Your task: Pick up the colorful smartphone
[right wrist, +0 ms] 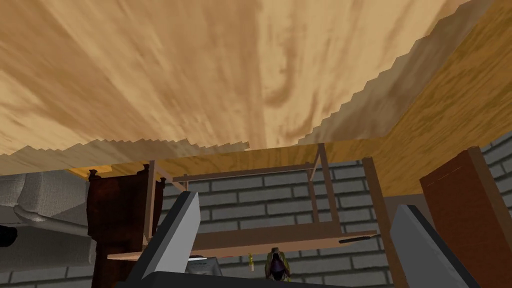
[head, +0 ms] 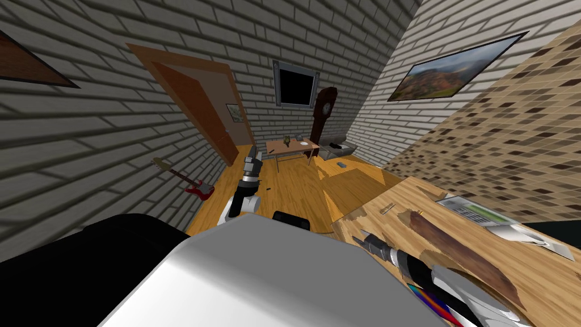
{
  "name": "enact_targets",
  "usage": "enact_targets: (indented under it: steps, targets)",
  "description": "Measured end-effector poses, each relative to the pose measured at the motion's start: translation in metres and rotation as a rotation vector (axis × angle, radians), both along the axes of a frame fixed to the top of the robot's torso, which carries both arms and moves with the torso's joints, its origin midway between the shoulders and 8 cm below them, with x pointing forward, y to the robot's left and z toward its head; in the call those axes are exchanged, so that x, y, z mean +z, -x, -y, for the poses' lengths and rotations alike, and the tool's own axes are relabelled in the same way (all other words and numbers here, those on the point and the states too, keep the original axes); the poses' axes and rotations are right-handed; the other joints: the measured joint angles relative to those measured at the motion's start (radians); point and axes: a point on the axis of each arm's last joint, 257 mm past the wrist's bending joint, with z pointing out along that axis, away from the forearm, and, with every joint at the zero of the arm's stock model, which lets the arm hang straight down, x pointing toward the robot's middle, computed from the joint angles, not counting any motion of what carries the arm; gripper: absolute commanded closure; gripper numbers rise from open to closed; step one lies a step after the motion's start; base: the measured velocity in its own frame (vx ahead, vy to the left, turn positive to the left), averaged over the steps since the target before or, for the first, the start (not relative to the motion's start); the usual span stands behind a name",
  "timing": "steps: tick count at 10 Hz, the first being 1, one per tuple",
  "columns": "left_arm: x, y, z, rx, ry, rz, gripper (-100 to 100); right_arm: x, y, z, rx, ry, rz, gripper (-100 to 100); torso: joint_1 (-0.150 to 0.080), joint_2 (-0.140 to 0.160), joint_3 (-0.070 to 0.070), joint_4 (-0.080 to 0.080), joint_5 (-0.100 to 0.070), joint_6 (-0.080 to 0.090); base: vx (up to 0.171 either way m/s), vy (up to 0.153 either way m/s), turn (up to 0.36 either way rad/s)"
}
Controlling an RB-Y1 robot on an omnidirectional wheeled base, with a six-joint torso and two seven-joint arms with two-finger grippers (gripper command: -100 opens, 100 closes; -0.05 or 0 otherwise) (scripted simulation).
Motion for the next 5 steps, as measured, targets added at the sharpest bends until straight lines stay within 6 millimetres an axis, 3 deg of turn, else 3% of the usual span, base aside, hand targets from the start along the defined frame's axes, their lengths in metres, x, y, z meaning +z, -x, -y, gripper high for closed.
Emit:
enact_targets:
  steps: [2, 5]
  targets:
    - [0.0, 0.0, 0.0, 0.0, 0.0, 0.0, 0, 0.001, 0.025, 0.03, 0.044, 0.077, -0.08, -100, 0.0, 0.0, 0.0, 0.0, 0.0, 0.0, 0.011, -0.003, 0.012]
    - [0.0, 0.0, 0.0, 0.0, 0.0, 0.0, 0, -0.005, 0.04, 0.051, 0.041, 0.114, -0.12, -100, 0.0, 0.001, 0.001, 0.0, 0.0, 0.0, 0.0, 0.0, 0.0]
